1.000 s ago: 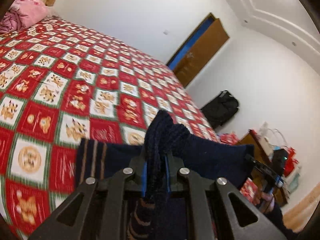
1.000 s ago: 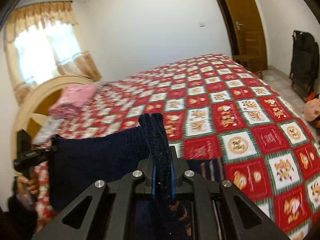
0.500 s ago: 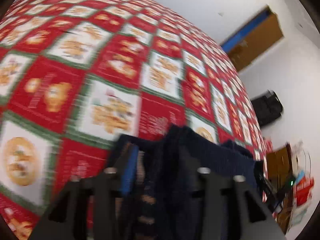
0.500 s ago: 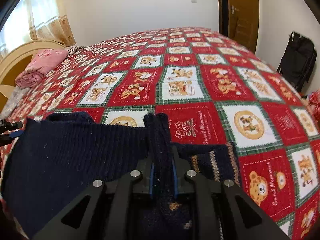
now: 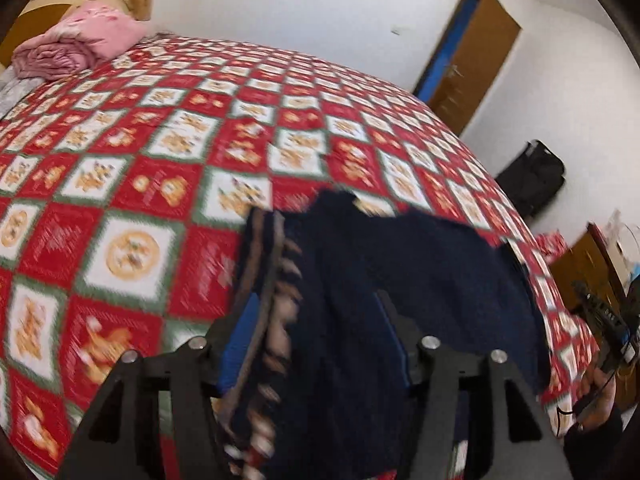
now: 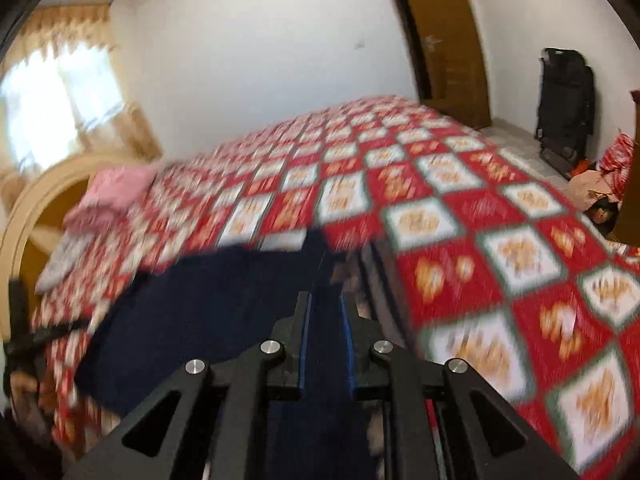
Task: Fold small clothes
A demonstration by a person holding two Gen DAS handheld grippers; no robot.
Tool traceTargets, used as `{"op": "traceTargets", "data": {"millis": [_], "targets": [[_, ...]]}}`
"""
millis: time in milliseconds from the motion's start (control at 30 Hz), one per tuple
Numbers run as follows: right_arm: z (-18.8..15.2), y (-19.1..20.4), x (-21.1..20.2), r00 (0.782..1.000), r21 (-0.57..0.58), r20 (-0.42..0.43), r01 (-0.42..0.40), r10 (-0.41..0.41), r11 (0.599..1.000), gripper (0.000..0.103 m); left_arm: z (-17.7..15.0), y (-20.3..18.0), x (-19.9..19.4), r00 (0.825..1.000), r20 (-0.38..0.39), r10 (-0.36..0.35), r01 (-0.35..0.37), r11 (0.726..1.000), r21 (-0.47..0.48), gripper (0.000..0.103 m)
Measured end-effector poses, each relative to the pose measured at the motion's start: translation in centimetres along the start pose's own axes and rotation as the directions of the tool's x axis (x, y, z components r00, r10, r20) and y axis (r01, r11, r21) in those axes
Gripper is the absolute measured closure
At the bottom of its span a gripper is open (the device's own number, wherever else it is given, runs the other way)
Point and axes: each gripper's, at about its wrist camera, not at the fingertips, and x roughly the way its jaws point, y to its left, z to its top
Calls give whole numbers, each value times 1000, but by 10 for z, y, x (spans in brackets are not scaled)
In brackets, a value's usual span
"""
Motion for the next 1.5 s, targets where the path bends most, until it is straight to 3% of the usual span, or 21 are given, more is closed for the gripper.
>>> {"op": "traceTargets", "data": {"millis": [200,267,300,400,500,733,833,900,1167,1400,1500], "targets": [[-46,5,6,995,-16,-49,83,-83,996,88,-33,-14,11,999,-10,43,-43,999,6,42],[-53,5,7,994,-23,-56,91,-92,996,88,-42,-17,12,995,4,101,-101,994,30,42],[-56,6,8,995,-24,-60,81,-82,996,88,-45,-20,13,987,14,160,-160,985,58,42],[-61,18,12,995,-59,-78,52,-56,997,88,-50,-25,15,970,22,242,-243,966,91,42],[-63,28,19,995,-78,-85,39,-46,996,88,-53,-23,15,965,28,259,-260,963,73,42],[-73,23,34,987,-95,-112,106,-116,990,88,-59,-19,15,954,27,299,-300,951,72,40],[-74,16,31,977,-109,-106,172,-183,979,88,-62,-18,14,952,27,304,-306,949,73,37],[-74,3,31,976,-74,-121,172,-180,982,89,-65,-19,13,949,26,314,-315,946,79,34],[-76,-5,29,974,-30,-132,184,-186,983,89,-86,-7,8,962,-31,272,-270,961,55,35],[-77,-11,25,971,-6,-153,187,-185,982,89,-92,-15,2,963,-8,269,-267,958,101,75],[-79,-14,23,967,2,-157,204,-201,979,89,-93,-11,-3,964,-15,264,-262,961,93,81]]}}
